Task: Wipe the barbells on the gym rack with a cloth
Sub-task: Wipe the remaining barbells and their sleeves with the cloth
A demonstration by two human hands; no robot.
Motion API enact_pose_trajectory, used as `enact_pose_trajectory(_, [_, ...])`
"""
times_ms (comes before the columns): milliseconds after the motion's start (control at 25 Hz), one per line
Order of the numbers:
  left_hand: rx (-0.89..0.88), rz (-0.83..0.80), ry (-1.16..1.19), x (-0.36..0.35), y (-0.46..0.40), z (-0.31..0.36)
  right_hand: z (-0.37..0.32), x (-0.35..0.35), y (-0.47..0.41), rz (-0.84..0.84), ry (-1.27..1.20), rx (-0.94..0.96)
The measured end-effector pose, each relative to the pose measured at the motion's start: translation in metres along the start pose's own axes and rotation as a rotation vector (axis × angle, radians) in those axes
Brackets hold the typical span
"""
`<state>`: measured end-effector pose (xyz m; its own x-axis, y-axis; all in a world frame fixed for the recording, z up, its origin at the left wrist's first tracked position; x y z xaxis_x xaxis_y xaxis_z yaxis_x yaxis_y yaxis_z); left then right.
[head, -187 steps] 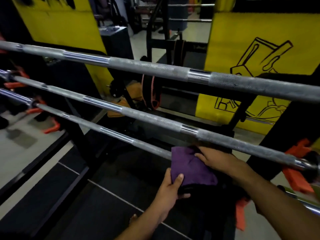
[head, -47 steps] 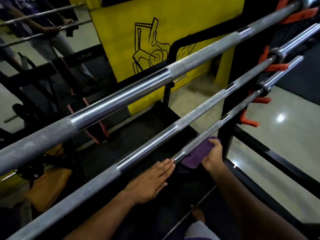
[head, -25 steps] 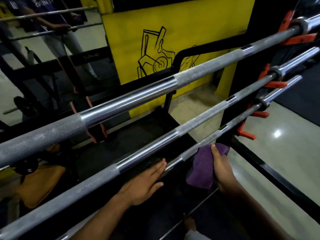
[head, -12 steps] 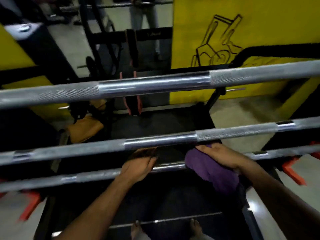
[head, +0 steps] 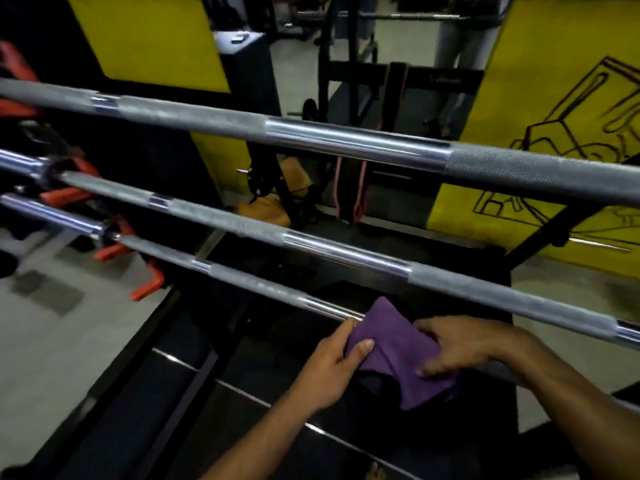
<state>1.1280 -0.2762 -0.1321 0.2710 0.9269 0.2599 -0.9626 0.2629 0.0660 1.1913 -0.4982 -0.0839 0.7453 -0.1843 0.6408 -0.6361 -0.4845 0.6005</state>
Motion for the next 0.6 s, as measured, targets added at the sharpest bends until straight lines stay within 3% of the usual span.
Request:
enact_pose_trajectory(160, [0.098, 0.061, 0.108, -0.012, 0.039, -0.003, 0.023, 0.001, 0.024, 0.141, -0.2, 0.045])
enact_pose_trajectory(240, [0.157, 0.136, 0.28, -0.033, 0.053, -0.003, 0.021, 0.003, 0.033, 0.286, -0.278, 0.074])
enact_pose_trajectory(320, [0.244, 0.22, 0.483, -0.055, 0.057, -0.004, 0.022, 0.006, 0.029, 0.432, -0.188, -0.025])
enact_pose_trajectory(440, [0.36, 0.292, 0.76, -0.097, 0.053, -0.005, 0.018, 0.01, 0.004, 0.42, -0.006, -0.199])
enact_pose_trajectory(600, [0.378, 0.43, 0.905, -0.118, 0.045, -0.007, -0.016, 0.0, -0.026, 0.381, 0.014, -0.03])
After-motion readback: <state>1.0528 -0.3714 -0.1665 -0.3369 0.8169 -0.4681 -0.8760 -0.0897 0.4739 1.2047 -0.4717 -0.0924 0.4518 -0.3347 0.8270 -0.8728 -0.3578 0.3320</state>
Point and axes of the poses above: each hand's wrist, its own y-axis away from the middle knuckle, its own x-axis out of the back of the hand, z = x × y, the point moved 3 cm from there along -y, towards the middle knuckle, and after that the axes turned 2 degrees about -x, right-handed, at the moved point
